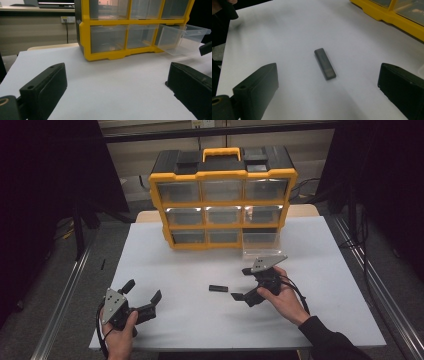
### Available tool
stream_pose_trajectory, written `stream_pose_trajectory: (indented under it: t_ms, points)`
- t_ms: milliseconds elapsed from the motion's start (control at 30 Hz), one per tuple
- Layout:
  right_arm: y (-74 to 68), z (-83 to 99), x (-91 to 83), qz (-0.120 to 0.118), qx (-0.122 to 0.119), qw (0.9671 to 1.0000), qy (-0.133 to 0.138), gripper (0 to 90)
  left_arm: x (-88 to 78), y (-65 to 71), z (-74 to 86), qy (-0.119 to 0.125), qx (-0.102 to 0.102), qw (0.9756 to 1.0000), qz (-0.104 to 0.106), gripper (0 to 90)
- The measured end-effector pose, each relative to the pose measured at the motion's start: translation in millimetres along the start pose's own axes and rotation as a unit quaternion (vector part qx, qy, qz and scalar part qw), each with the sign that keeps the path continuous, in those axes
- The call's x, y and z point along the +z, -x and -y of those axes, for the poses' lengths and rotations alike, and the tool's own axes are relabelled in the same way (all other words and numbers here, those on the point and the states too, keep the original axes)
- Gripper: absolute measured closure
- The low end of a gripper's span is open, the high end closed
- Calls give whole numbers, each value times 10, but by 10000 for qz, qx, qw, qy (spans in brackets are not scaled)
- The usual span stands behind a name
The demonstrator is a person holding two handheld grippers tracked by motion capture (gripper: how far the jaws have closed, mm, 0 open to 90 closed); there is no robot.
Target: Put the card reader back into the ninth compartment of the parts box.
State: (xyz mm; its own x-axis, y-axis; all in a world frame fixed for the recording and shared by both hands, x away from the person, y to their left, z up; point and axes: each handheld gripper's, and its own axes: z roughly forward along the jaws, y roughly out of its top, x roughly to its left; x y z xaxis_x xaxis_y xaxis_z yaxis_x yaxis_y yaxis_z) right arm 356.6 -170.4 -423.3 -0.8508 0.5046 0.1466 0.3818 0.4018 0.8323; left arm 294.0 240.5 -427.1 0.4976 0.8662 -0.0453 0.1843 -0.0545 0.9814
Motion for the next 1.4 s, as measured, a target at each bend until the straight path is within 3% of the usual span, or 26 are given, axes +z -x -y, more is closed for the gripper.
stream_pose_trajectory:
  t_ms: [300,733,867,1167,1267,1400]
  points:
    - [37,-88,129,-97,-64,9998,-154,32,14,12,-9,1,40,10000,31,28]
    - [120,-212,343,-313,-198,9967,-726,107,48,18,-12,33,25,10000,89,28]
    - [106,-258,431,-319,-298,9937,-1029,132,41,23,-12,22,35,9999,101,28]
    - [149,-352,596,-466,-476,9880,-1392,245,39,19,-17,8,78,9999,89,28]
    - [151,-384,667,-505,-585,9824,-1700,274,40,18,-16,19,54,9999,104,28]
    - [148,-430,746,-499,-706,9782,-1891,327,37,16,-17,25,49,9999,117,28]
